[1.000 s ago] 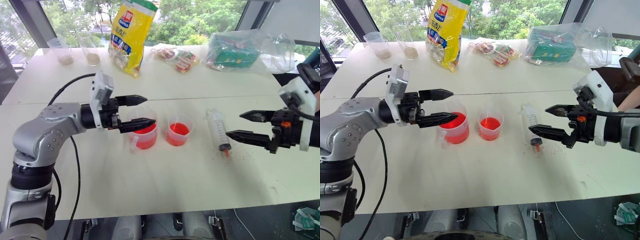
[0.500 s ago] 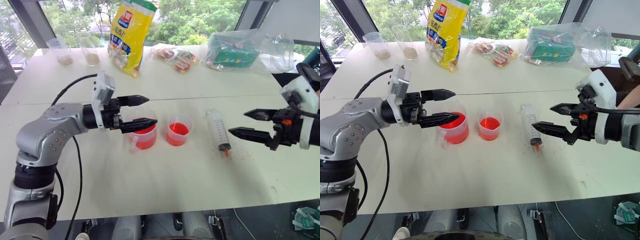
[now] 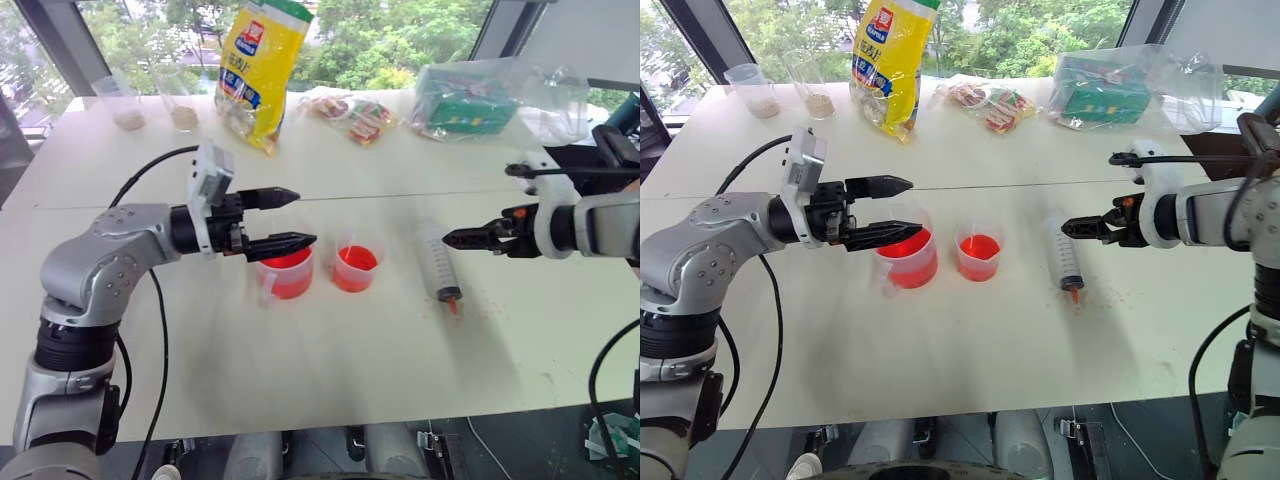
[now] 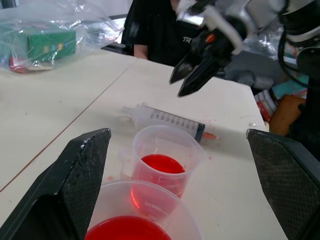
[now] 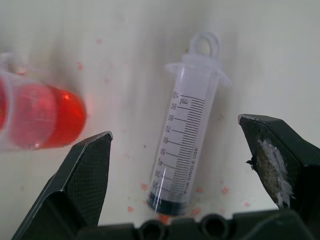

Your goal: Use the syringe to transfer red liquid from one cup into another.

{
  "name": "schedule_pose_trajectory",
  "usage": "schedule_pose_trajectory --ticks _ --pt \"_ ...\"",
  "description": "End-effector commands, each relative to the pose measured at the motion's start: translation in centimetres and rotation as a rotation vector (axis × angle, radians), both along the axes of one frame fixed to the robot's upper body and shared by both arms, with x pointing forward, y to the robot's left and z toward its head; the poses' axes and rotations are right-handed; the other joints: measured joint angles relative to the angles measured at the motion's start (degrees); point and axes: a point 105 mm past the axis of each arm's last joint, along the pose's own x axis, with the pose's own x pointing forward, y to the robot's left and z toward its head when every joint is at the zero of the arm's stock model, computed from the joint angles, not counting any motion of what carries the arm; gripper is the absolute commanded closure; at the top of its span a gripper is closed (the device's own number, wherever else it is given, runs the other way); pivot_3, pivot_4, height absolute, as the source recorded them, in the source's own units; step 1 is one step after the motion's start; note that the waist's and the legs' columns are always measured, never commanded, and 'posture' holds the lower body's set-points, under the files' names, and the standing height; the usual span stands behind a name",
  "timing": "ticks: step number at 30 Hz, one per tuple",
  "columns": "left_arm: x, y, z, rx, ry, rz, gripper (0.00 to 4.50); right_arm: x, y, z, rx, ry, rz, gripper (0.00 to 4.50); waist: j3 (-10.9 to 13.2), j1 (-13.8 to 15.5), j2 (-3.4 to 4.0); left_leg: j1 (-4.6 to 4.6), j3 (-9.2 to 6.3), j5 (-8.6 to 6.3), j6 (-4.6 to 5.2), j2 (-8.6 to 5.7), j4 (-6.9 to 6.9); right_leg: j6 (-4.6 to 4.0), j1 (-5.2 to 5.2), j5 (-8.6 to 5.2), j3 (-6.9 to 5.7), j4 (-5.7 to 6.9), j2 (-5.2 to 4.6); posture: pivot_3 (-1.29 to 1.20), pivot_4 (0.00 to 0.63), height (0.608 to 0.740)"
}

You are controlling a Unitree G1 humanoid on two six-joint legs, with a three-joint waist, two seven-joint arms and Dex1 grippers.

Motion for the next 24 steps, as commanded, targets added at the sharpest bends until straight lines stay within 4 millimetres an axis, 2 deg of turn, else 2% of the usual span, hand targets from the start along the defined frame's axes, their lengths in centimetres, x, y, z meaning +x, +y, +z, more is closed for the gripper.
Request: schedule_pose_trajectory --ticks 1,6,9,17,20,24 --pt "-0.1 0.0 0.8 -0.003 -0.053 0.001 0.0 1.1 0.2 -0.4 -0.025 0.016 -0.003 0.1 0.0 -0.05 0.0 0.0 0.01 -0.01 0.01 0.0 0.0 0.08 0.0 0.04 0.0 0.0 0.0 0.0 0.15 0.74" --pt "-0.4 0.2 0.6 -0.006 -0.056 0.021 0.0 2.4 0.6 -2.3 -0.05 0.066 0.014 0.1 0.0 -0.18 0.0 -0.01 0.05 -0.03 0.05 -0.01 0.0 0.12 0.0 0.07 0.0 -0.03 -0.02 0.0 0.15 0.74" --pt "-0.4 0.1 0.6 -0.02 -0.056 0.035 0.0 4.0 1.5 -3.4 -0.049 0.082 0.024 0.1 0.0 -0.4 0.0 0.0 0.05 -0.03 0.05 0.0 0.0 0.12 -0.01 0.07 -0.01 -0.02 -0.01 0.0 0.15 0.74" --pt "-0.4 -0.1 0.7 -0.018 -0.07 0.054 0.0 6.7 2.1 -5.2 -0.14 0.103 0.073 0.1 0.0 -0.24 0.0 0.04 0.05 -0.02 0.04 -0.01 0.01 0.13 -0.02 0.08 -0.01 0.1 -0.01 0.0 0.15 0.74" --pt "-0.4 0.2 0.8 -0.009 -0.077 0.069 0.0 6.8 2.2 -6.1 -0.183 0.124 0.119 0.91 -0.03 -0.34 -0.04 0.05 0.06 -0.02 0.04 -0.02 0.02 0.13 0.01 0.08 -0.01 0.09 -0.02 0.0 0.15 0.74" --pt "-0.5 0.4 0.9 -0.001 -0.087 0.074 0.0 6.4 2.2 -7.3 -0.224 0.155 0.177 3.0 -0.05 -0.5 -0.06 0.13 0.06 -0.02 0.03 -0.01 0.03 0.13 0.03 0.08 0.0 0.18 -0.02 0.0 0.15 0.74"
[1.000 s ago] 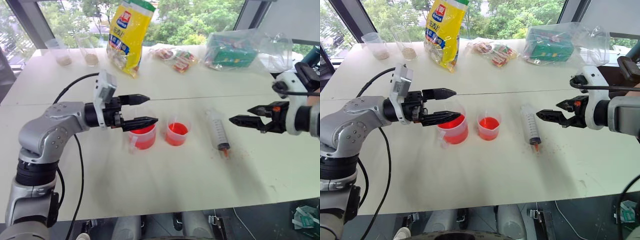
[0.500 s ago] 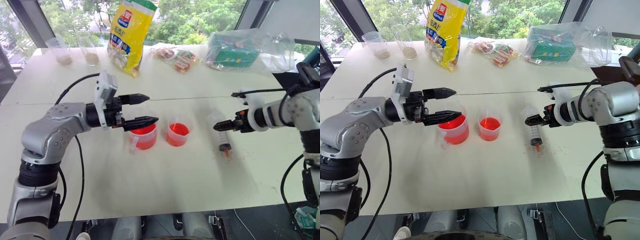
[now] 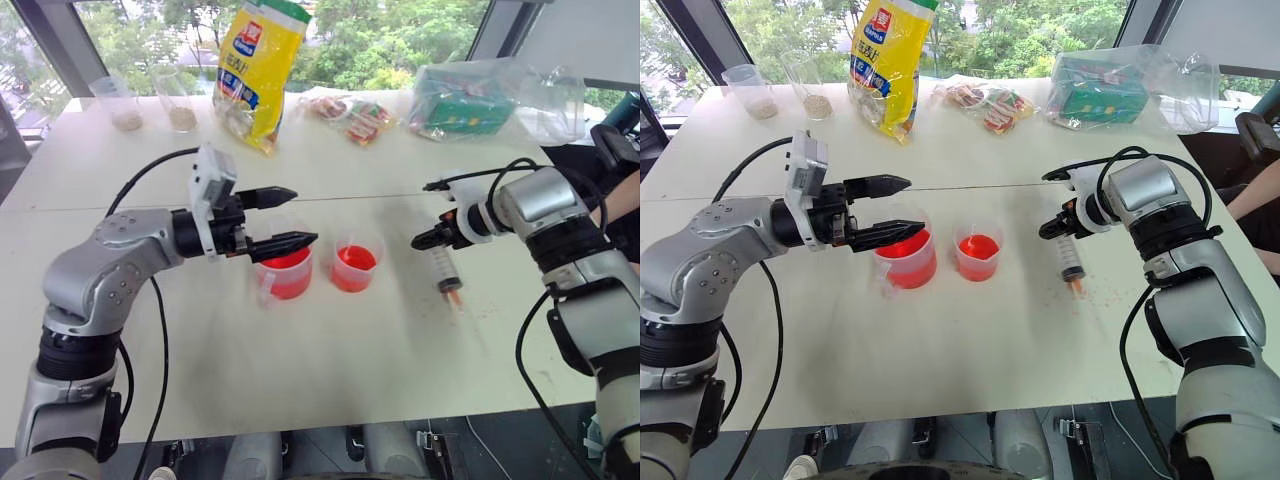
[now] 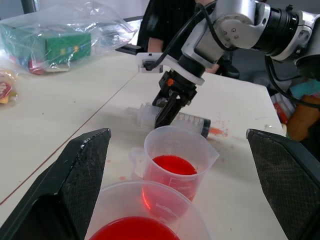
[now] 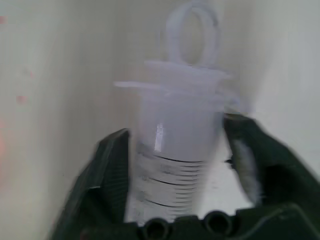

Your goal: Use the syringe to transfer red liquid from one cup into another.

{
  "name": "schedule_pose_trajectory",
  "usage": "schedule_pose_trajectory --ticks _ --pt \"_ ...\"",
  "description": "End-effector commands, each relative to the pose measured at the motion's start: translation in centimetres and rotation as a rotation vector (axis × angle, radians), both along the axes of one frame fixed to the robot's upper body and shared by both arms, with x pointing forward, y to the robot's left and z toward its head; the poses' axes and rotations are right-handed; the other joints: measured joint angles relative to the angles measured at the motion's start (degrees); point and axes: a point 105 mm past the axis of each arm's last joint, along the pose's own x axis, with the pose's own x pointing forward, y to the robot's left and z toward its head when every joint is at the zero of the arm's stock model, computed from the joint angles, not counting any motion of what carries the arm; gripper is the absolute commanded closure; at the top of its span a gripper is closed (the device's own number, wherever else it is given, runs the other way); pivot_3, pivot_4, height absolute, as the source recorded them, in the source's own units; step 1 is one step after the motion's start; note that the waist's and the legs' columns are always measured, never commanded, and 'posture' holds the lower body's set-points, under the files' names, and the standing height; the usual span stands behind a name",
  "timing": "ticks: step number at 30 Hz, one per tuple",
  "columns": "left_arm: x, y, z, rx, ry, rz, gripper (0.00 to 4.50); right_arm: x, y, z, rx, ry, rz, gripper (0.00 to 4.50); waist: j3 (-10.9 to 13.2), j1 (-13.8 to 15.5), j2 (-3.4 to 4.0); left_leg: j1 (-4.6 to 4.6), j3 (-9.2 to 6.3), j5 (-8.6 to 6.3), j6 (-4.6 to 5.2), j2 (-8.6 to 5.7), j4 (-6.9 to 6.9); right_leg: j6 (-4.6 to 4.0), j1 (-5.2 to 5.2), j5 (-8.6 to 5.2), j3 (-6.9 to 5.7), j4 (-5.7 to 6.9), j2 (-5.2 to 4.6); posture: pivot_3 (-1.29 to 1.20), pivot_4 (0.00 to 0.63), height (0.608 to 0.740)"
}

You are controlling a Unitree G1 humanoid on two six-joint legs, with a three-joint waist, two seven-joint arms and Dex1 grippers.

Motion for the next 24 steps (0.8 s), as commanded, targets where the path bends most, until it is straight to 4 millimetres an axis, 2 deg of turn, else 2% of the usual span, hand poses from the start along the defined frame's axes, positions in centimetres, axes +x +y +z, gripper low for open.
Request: schedule_pose_trajectory --ticks 1,4,6,8,10,12,13,17,20,24 --pt "-0.5 0.3 1.2 -0.003 -0.065 0.002 0.0 -0.6 0.4 -1.6 -0.024 0.057 0.048 3.14 -0.01 -0.04 -0.01 0.02 0.0 0.0 0.0 0.01 0.0 0.0 0.01 0.0 0.0 0.05 0.01 0.0 0.15 0.74" --pt "-0.4 0.3 1.4 0.001 -0.075 0.001 0.0 -0.7 0.2 -1.7 -0.014 0.056 0.033 3.15 -0.02 0.01 -0.02 0.04 -0.03 0.01 -0.02 0.02 0.0 0.0 0.01 0.0 -0.02 0.09 0.02 0.0 0.15 0.74" --pt "-0.2 0.4 1.5 0.002 -0.078 0.0 0.0 -0.5 -0.4 -0.9 0.015 0.025 -0.019 3.15 -0.04 0.1 -0.05 0.05 -0.03 0.02 -0.03 0.02 0.0 -0.01 0.02 0.0 -0.02 0.09 0.02 0.0 0.15 0.74" --pt "0.1 0.3 1.8 0.003 -0.083 -0.002 0.0 -0.4 -1.0 1.0 0.08 -0.04 -0.071 3.15 -0.04 0.27 -0.04 0.04 -0.02 0.02 -0.03 0.02 0.0 -0.01 0.03 0.0 -0.02 0.09 0.01 0.0 0.15 0.74" --pt "0.5 0.5 2.3 0.001 -0.09 -0.002 0.0 -0.4 -0.3 4.5 0.197 -0.184 -0.043 3.15 -0.02 0.54 -0.01 -0.02 -0.08 0.03 -0.05 -0.01 0.0 -0.01 0.02 0.0 -0.07 0.07 -0.01 0.0 0.15 0.74" --pt "0.8 0.8 2.9 -0.006 -0.099 0.002 0.0 -0.9 1.0 9.0 0.335 -0.388 0.033 3.15 0.03 0.46 0.07 -0.09 -0.07 0.03 -0.05 -0.02 0.0 0.0 -0.05 0.0 -0.07 0.07 -0.03 0.0 0.15 0.74" --pt "0.9 1.0 3.1 -0.008 -0.102 0.004 0.0 -1.2 1.4 10.4 0.375 -0.457 0.054 3.15 0.05 0.33 0.1 -0.13 -0.05 0.03 -0.05 -0.03 -0.01 0.01 -0.11 0.0 -0.07 0.07 -0.04 0.0 0.15 0.74" --pt "1.7 2.2 5.0 -0.026 -0.131 0.037 0.0 -4.5 5.2 17.6 0.647 -0.8 0.264 3.15 0.05 0.05 0.1 -0.1 -0.04 0.02 -0.05 0.03 -0.06 0.01 -0.14 0.0 -0.07 0.09 0.02 0.0 0.15 0.74" --pt "2.2 2.9 6.3 -0.022 -0.154 0.05 0.0 -7.3 8.8 19.7 0.829 -0.897 0.443 3.15 0.05 -0.04 0.1 -0.06 -0.11 0.03 -0.06 0.1 -0.08 0.0 -0.13 0.0 -0.09 0.14 0.13 0.0 0.15 0.74" --pt "3.0 4.0 7.2 -0.011 -0.171 0.086 0.0 -9.6 12.9 20.0 0.993 -0.971 0.628 3.15 0.04 0.15 0.09 -0.04 -0.09 0.04 -0.08 0.08 -0.06 0.0 -0.11 0.0 -0.08 0.16 0.08 0.0 0.15 0.74"
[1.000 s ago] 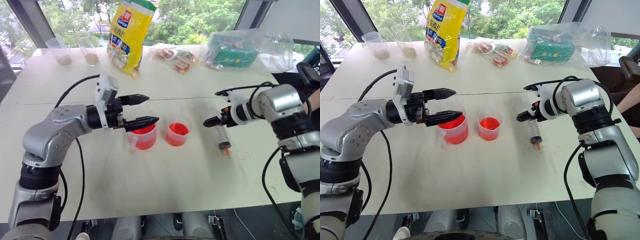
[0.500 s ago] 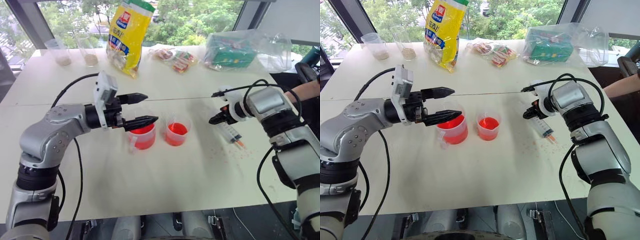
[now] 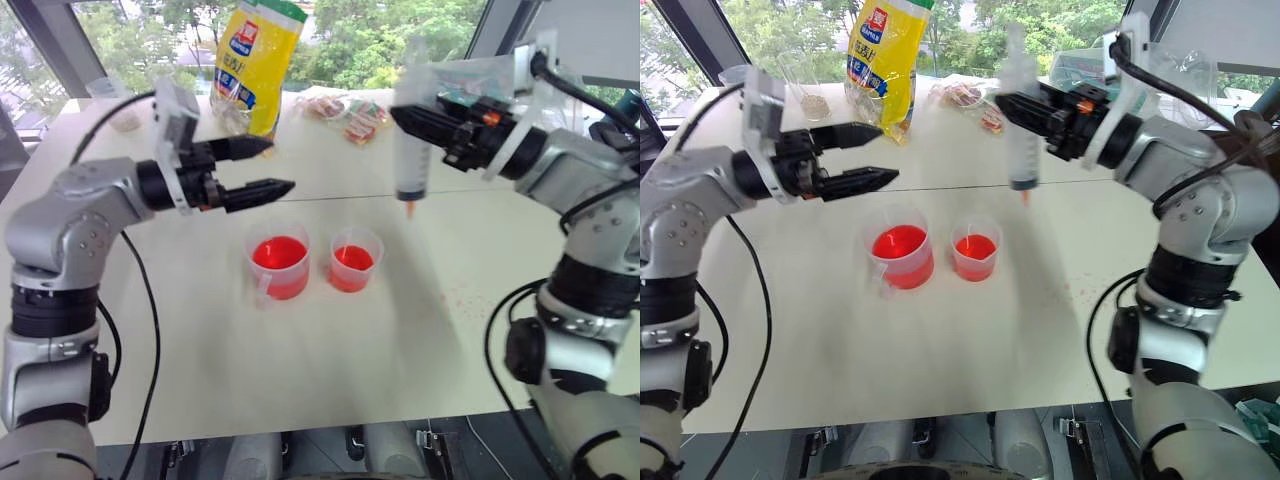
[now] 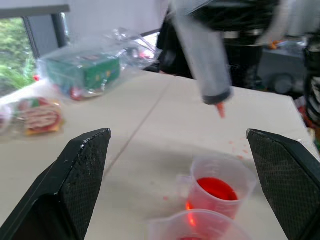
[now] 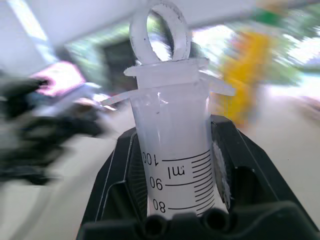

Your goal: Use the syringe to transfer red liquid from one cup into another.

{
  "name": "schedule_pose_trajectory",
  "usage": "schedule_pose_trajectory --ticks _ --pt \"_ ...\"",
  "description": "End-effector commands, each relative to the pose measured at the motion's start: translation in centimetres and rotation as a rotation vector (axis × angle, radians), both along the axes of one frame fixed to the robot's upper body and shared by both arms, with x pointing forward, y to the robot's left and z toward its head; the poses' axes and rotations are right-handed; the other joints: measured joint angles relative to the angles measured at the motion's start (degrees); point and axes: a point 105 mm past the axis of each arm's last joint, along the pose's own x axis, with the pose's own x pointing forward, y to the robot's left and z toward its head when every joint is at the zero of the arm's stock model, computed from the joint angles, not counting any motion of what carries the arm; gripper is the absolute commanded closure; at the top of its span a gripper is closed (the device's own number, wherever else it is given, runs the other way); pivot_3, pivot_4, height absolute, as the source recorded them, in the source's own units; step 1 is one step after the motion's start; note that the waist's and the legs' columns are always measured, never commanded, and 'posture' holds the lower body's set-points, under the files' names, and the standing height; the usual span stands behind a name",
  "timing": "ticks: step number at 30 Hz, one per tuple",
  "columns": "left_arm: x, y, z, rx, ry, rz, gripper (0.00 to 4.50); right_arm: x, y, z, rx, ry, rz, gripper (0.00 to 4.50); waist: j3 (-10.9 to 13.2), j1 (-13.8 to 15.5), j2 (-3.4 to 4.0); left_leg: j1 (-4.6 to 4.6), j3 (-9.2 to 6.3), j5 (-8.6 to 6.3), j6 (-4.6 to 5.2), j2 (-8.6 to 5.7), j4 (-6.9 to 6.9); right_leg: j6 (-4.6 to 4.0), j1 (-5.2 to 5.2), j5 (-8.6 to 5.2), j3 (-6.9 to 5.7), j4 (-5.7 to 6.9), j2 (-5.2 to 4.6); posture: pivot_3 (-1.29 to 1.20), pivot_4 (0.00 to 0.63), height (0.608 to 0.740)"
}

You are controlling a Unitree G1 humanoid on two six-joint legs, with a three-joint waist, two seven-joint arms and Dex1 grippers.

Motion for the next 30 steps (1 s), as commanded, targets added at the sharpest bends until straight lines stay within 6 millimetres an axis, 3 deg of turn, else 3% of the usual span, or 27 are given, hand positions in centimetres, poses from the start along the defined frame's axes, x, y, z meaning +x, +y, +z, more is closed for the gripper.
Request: schedule_pose_trajectory --ticks 1,4,7,14,20,30 --pt "0.5 1.4 2.0 -0.015 -0.055 0.048 0.0 -2.0 2.5 1.3 0.097 -0.163 0.098 3.15 -0.01 0.19 -0.02 0.0 -0.01 0.0 0.0 -0.03 0.01 0.0 0.03 0.0 -0.01 -0.01 -0.03 0.0 0.15 0.74" --pt "0.8 1.8 2.4 -0.024 -0.044 0.043 0.0 -2.3 4.4 0.7 0.162 -0.18 0.17 3.15 -0.02 0.23 -0.03 -0.02 -0.01 0.0 0.0 -0.1 0.04 0.01 0.05 0.0 -0.01 -0.02 -0.1 0.0 0.15 0.74" --pt "1.2 2.4 2.1 0.027 -0.043 0.063 0.0 -1.1 6.9 -1.3 0.218 -0.196 0.212 3.15 -0.03 -0.08 -0.04 0.01 0.01 -0.01 0.01 -0.13 0.04 0.01 0.07 0.0 0.0 -0.03 -0.11 0.0 0.15 0.74" --pt "0.8 3.9 2.7 0.04 -0.05 0.097 0.0 -0.6 10.4 -4.8 0.185 -0.227 0.253 3.15 -0.01 -0.19 -0.02 -0.04 0.02 0.0 0.0 -0.08 0.01 0.0 -0.03 0.0 -0.01 -0.01 -0.08 0.0 0.15 0.74" --pt "0.3 3.6 3.5 0.009 -0.058 0.089 0.0 -1.1 10.8 -8.4 0.105 -0.215 0.268 3.15 -0.02 0.09 -0.03 -0.03 0.01 0.0 -0.01 -0.09 0.02 0.0 0.02 0.0 -0.01 -0.02 -0.11 0.0 0.15 0.74" --pt "-0.8 1.9 2.6 0.025 -0.043 0.015 0.0 -1.8 11.1 -11.4 0.021 -0.185 0.282 3.15 -0.02 -0.15 -0.03 0.01 -0.01 0.04 -0.07 -0.06 0.02 0.0 0.02 0.0 -0.01 0.02 -0.07 0.0 0.15 0.74"
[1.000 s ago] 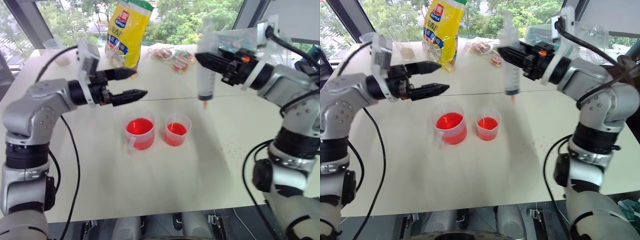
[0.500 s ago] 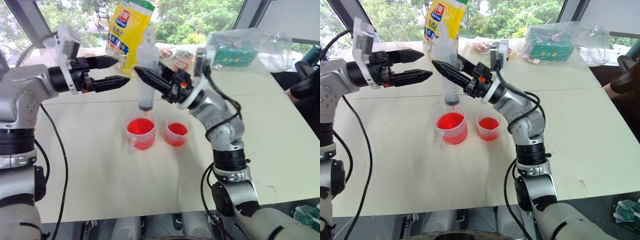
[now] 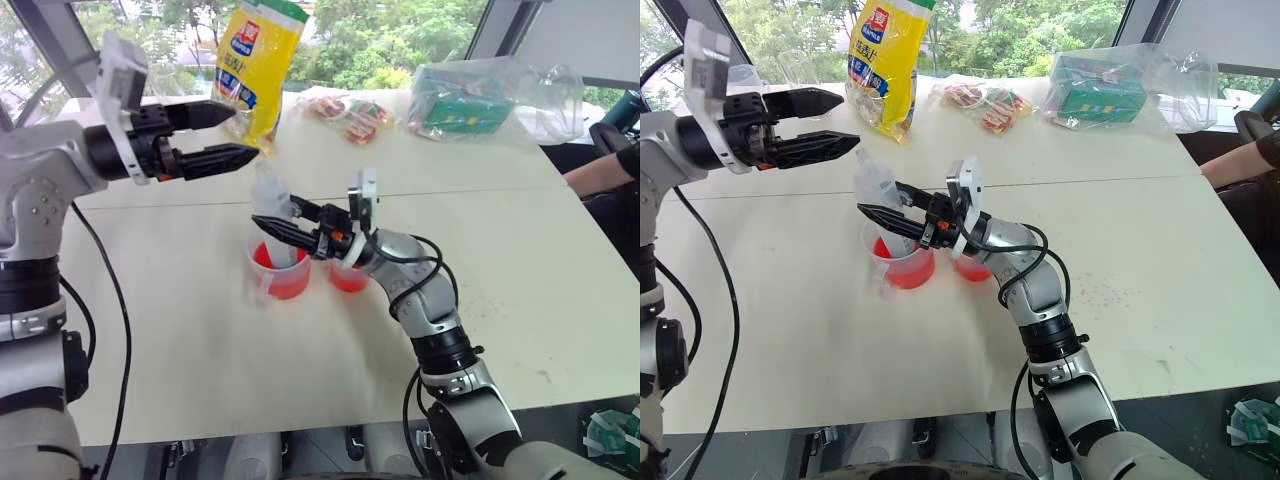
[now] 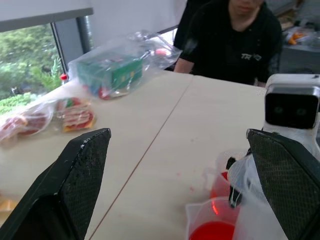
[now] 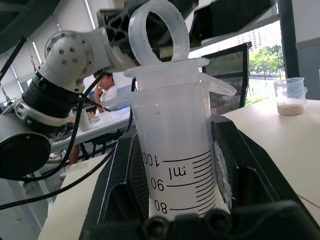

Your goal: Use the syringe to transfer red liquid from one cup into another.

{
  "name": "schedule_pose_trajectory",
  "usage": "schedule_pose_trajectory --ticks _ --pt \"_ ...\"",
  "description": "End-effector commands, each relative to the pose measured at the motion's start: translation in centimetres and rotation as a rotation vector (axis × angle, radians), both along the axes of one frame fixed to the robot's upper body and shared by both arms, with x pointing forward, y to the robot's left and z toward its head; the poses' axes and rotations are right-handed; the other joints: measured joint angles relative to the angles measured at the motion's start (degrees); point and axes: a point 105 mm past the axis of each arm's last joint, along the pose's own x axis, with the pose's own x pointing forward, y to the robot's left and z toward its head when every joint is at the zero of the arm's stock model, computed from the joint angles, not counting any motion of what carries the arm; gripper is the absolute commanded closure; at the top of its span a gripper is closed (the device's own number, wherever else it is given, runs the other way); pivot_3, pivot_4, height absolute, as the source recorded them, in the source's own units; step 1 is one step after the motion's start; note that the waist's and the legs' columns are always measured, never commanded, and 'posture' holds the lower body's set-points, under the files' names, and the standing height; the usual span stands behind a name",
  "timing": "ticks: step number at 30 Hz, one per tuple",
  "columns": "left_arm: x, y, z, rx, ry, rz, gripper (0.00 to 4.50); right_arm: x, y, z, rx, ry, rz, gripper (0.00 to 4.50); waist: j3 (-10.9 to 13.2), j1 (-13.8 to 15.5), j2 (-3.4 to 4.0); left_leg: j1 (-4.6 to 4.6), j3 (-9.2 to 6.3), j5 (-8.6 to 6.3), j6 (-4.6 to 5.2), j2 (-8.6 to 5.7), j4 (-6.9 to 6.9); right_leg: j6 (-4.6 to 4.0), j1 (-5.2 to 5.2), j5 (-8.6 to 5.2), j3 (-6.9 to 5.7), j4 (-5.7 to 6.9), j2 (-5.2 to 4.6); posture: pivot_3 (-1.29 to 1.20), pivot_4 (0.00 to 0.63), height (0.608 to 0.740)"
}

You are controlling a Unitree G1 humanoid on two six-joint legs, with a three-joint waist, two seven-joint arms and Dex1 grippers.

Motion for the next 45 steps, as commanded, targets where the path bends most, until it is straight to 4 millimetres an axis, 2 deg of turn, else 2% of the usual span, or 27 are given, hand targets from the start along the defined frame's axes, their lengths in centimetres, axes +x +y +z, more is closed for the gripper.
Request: schedule_pose_trajectory --ticks 1,10,20,24,32,41,43,45 --pt "-0.9 -0.5 0.4 -0.002 -0.027 -0.031 0.0 -0.6 0.1 0.3 -0.005 -0.049 0.01 3.15 0.0 0.04 0.0 0.01 0.0 0.0 0.0 0.0 0.0 0.0 0.01 0.0 0.0 0.0 0.0 0.0 0.15 0.74" --pt "-1.5 -0.2 -1.7 0.043 0.008 -0.045 0.0 -0.4 0.2 -0.5 -0.028 -0.036 0.005 3.15 -0.01 0.08 -0.02 0.01 0.0 0.0 -0.01 0.0 0.0 0.0 0.02 0.0 0.01 0.0 -0.01 0.0 0.15 0.74" --pt "-1.7 1.7 -1.0 0.057 0.0 -0.005 0.0 -0.2 0.2 -0.6 -0.031 -0.036 0.011 3.15 -0.01 0.07 -0.01 0.04 -0.01 0.02 -0.03 0.0 0.0 -0.01 0.04 0.0 0.0 0.01 0.0 0.0 0.15 0.74" --pt "-1.8 1.3 -2.0 0.083 0.007 -0.013 0.0 -0.2 0.4 -0.4 -0.032 -0.041 0.018 3.15 -0.01 0.07 -0.01 0.04 -0.01 0.02 -0.03 0.0 0.0 -0.01 0.04 0.0 0.0 0.01 0.0 0.0 0.15 0.74" --pt "-1.5 -0.1 -2.3 0.057 0.014 -0.02 0.0 -0.2 0.5 -0.3 -0.038 -0.049 0.027 3.15 -0.01 0.15 -0.01 0.04 -0.01 0.03 -0.04 -0.01 0.0 -0.01 0.04 0.0 0.0 0.01 -0.01 0.0 0.15 0.74" --pt "-1.6 -2.9 -2.4 0.02 0.017 -0.078 0.0 -0.1 0.7 -0.1 -0.043 -0.053 0.031 3.15 -0.01 0.17 -0.01 0.04 -0.02 0.03 -0.05 -0.01 0.0 -0.01 0.04 0.0 0.0 0.02 0.0 0.0 0.15 0.74" --pt "-1.6 -3.1 -2.5 0.017 0.018 -0.079 0.53 0.0 0.7 0.0 -0.042 -0.054 0.03 3.15 -0.01 0.14 -0.01 0.04 -0.02 0.03 -0.05 -0.01 0.0 0.0 0.04 0.0 0.0 0.02 0.0 0.0 0.15 0.74" --pt "-1.7 -3.1 -2.5 0.009 0.022 -0.087 1.29 0.0 0.8 0.1 -0.041 -0.055 0.029 3.15 -0.01 0.14 -0.01 0.04 -0.02 0.03 -0.05 -0.01 0.0 -0.01 0.04 0.0 0.0 0.02 0.0 0.0 0.15 0.74"
